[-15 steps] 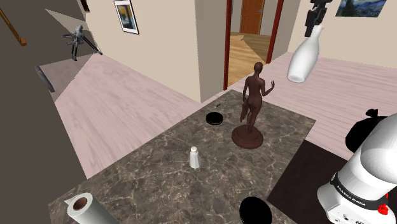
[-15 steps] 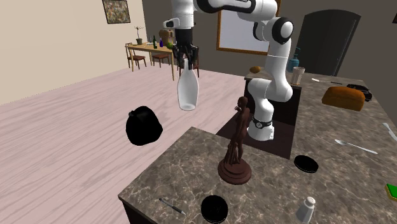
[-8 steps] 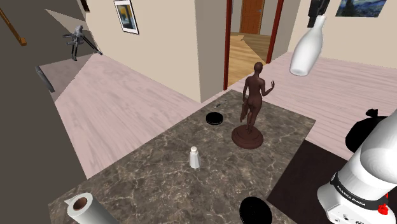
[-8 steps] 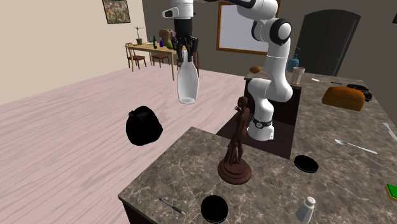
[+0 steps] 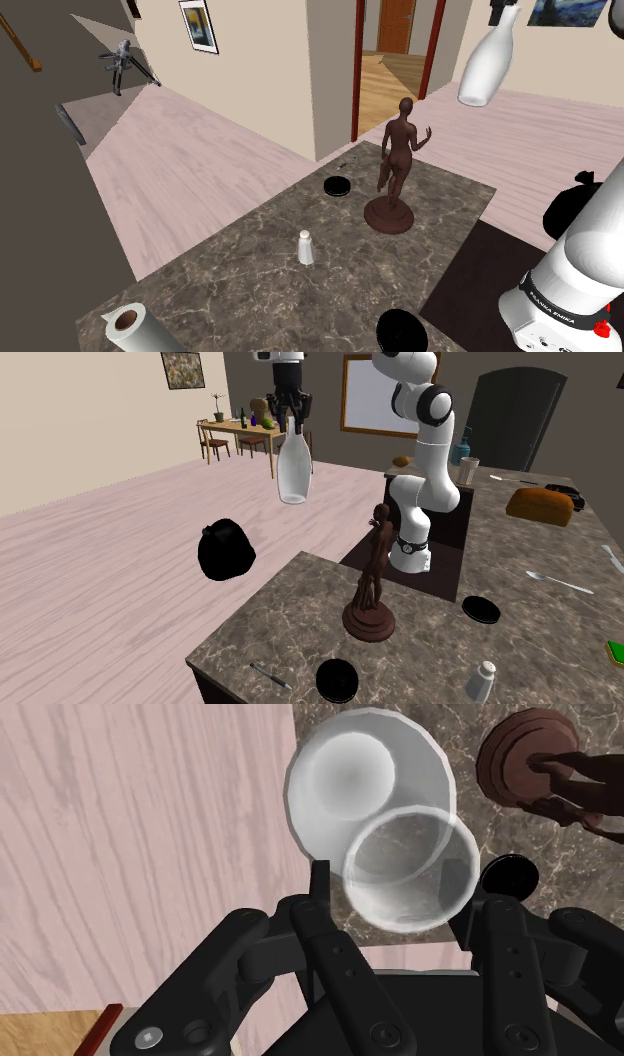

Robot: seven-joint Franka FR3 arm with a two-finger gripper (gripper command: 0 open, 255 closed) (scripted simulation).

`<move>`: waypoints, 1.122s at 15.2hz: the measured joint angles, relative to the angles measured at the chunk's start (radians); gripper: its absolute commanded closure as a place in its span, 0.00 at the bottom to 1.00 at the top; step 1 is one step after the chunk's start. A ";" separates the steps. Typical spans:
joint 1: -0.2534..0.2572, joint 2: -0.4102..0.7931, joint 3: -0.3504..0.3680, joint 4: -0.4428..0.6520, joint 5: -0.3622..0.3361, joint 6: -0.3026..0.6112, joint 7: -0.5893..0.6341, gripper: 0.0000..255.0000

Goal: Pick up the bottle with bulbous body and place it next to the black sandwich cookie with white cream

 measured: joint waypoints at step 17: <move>0.135 -0.508 0.373 -0.482 -0.117 -0.004 0.490 1.00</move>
